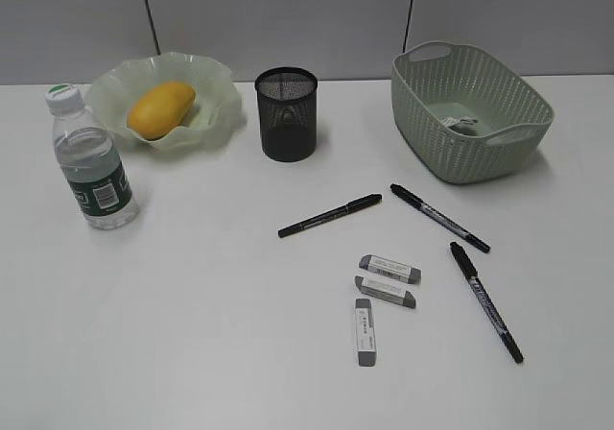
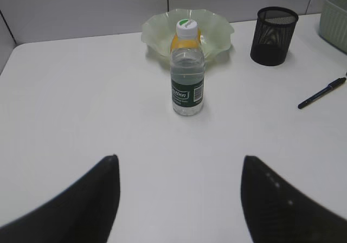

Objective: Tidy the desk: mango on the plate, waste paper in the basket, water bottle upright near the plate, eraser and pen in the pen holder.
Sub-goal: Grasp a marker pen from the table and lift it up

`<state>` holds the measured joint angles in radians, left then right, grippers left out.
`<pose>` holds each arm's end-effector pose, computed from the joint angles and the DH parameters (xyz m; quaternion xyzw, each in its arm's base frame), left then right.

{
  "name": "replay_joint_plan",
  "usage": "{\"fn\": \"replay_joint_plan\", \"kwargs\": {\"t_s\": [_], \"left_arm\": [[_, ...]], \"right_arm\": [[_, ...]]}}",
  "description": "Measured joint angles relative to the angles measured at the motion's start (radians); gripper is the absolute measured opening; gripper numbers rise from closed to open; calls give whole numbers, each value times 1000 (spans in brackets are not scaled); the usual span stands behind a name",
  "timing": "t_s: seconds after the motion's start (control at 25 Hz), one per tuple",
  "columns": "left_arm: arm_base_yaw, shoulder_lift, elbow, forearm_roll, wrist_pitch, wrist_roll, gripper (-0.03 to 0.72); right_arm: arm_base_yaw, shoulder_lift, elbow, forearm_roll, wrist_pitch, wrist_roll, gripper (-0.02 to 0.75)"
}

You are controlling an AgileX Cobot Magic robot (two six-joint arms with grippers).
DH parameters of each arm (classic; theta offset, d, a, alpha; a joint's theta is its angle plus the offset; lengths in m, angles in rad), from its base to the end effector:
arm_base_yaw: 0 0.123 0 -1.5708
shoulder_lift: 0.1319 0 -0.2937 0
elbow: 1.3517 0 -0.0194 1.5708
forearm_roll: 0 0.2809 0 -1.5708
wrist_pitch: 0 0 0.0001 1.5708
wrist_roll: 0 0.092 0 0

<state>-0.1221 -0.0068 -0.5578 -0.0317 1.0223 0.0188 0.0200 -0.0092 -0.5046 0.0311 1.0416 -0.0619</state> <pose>0.0055 -0.0032 0.3121 0.0589 0.8230 -0.0450 0.5631 0.0123 0.0027 0.2945 -0.0351 0.8437 0.0043 0.5356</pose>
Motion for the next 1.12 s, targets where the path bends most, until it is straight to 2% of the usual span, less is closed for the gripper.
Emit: {"fn": "replay_joint_plan", "kwargs": {"t_s": [0.44,1.12], "left_arm": [[0,-1,30,32,46,28,524],[0,-1,30,-2,46,28,523]], "right_arm": [[0,0,0,0,0,0,457],[0,10,0,4,0,1,435]]}}
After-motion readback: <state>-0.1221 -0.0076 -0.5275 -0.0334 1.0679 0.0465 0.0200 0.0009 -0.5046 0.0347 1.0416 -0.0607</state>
